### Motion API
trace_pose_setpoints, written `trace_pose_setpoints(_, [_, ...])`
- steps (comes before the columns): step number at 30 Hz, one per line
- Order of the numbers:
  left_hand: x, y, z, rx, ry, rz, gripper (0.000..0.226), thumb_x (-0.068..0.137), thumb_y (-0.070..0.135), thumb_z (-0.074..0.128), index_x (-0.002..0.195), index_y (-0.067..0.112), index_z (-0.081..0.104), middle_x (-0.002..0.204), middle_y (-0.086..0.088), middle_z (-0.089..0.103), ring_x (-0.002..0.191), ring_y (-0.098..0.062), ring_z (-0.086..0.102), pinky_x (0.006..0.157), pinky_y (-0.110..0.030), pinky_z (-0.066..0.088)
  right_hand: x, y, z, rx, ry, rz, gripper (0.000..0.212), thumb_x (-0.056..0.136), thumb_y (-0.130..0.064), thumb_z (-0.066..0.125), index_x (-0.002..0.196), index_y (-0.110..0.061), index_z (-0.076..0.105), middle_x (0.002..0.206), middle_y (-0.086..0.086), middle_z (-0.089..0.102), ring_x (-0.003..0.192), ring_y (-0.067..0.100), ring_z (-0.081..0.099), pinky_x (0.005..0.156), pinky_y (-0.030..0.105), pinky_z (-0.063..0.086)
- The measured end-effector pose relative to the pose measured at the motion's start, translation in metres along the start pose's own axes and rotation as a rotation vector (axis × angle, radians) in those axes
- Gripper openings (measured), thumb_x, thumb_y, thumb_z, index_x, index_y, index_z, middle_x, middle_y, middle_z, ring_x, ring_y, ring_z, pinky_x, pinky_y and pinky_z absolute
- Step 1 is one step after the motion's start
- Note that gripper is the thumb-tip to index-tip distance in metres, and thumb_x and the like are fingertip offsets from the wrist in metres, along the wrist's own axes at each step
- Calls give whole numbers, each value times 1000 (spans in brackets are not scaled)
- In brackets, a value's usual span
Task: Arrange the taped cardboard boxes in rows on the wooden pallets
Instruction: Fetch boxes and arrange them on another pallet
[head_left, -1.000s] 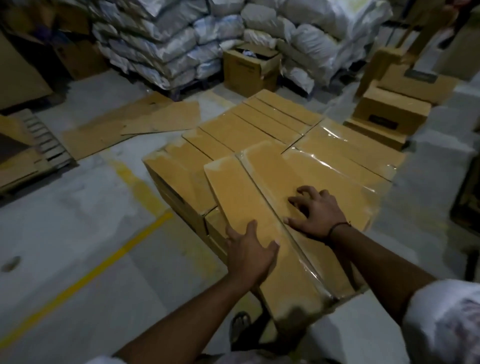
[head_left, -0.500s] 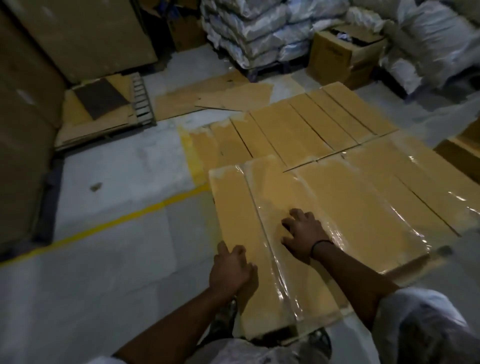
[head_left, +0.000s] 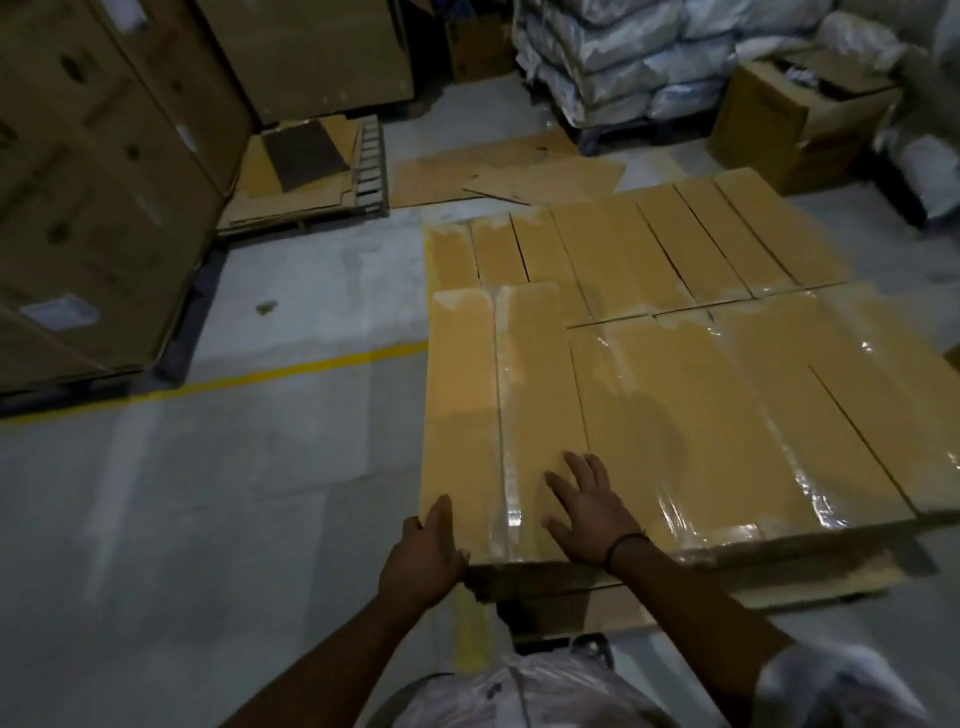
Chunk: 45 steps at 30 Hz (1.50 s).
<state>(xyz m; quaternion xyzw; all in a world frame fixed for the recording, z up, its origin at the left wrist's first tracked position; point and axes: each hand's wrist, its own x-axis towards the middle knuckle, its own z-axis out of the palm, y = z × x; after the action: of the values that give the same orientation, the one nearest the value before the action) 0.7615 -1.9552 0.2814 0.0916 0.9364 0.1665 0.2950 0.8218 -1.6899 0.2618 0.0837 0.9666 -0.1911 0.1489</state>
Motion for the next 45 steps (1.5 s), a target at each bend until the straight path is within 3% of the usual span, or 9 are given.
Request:
trace_pose_setpoints(2, [-8,0,2,5,11,6,91,94,55,63,164,33,10,145,-20,43,119,-35,60,94,-38,54,-13,0,4,78,-13,36,70,98,-49,57,157,-25,29,168,7,-8,153,35,2,119,46,33])
trace_pose_setpoints(5, [-17,-1,3,-13,17,26,89,94,49,67,163,27,15,140,-20,48,124,-36,55,93,-35,49,-34,6,9,219,-16,137,75,97,-45,63,159,-23,26,166,12,-6,143,36,36,114,39,39])
trace_pose_setpoints(10, [-37,-8,5,-124,52,47,79,87,31,78,154,16,40,139,-11,58,124,-27,57,90,-29,48,-55,6,14,205,-85,178,70,100,-40,60,160,-24,26,142,19,47,125,35,51,99,36,44])
trace_pose_setpoints(12, [-43,-6,1,-156,62,69,56,87,26,78,136,13,54,122,-4,60,109,-18,57,83,-25,45,-56,2,10,167,-81,156,67,99,-38,62,157,-23,33,129,18,55,118,34,53,93,35,45])
trace_pose_setpoints(15, [-46,-3,2,-213,74,59,57,89,24,77,141,16,54,135,-5,59,123,-21,57,86,-18,39,-59,1,4,159,-58,151,65,95,-35,69,152,-22,42,124,16,56,115,34,55,92,35,45])
trace_pose_setpoints(18, [-52,0,3,-229,94,50,50,86,28,80,131,15,61,138,-6,61,120,-21,59,89,-22,47,-63,6,-4,139,-59,147,69,91,-33,75,151,-22,44,125,15,58,112,33,56,92,36,47])
trace_pose_setpoints(22, [-47,15,-4,-265,142,76,71,80,42,86,140,16,58,146,-6,57,131,-24,55,96,-27,46,-55,13,-30,132,-24,126,69,87,-27,79,148,-21,49,132,10,61,113,27,60,96,37,52])
trace_pose_setpoints(26, [-45,27,-1,-258,165,65,61,80,40,86,131,17,64,137,-6,62,122,-23,59,84,-24,42,-56,22,-42,153,-4,134,68,86,-20,80,148,-21,50,136,9,62,117,26,62,100,39,53])
trace_pose_setpoints(45, [-25,7,11,-224,115,59,73,80,37,86,144,15,58,145,-9,59,130,-27,57,98,-31,48,-48,26,-12,150,-2,120,68,88,-22,79,148,-21,48,130,11,60,112,28,58,96,37,52])
